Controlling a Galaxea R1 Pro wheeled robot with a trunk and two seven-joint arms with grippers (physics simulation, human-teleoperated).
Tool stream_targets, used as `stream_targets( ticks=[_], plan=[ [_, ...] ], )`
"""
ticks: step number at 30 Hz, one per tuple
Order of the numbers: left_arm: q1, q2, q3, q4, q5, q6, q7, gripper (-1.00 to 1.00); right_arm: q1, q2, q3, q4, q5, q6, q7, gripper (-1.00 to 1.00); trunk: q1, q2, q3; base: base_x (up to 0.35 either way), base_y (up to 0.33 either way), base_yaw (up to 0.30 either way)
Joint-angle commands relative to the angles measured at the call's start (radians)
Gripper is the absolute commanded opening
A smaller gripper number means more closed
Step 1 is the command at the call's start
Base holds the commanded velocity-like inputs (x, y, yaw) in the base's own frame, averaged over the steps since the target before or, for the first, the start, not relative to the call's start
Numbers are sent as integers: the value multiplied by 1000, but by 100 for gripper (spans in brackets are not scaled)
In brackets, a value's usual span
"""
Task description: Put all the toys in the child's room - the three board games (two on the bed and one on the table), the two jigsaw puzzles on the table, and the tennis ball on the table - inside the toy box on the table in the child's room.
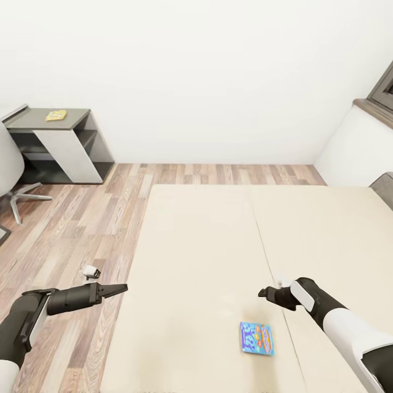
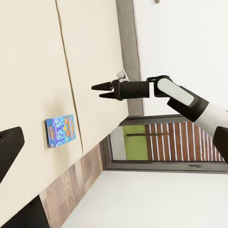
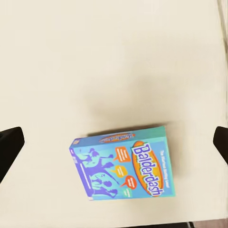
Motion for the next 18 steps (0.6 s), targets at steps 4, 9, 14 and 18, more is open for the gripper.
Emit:
stream_targets(
  ticks=[4,9,14,18],
  plan=[
    [0,0,0,0,-1,10,-4,100,-1,-12,5,-1,-2,3,2,100,0,-2,-8,0,0,0],
    [0,0,0,0,-1,10,-4,100,-1,-19,5,-1,-2,3,7,100,0,-2,-16,0,0,0],
    [0,1,0,0,-1,10,-4,100,-1,-28,5,-1,-2,3,64,100,0,-2,-24,0,0,0],
    [-1,1,0,0,-1,10,-4,100,-1,-43,5,-1,-3,3,117,100,0,-2,-31,0,0,0]
  ],
)
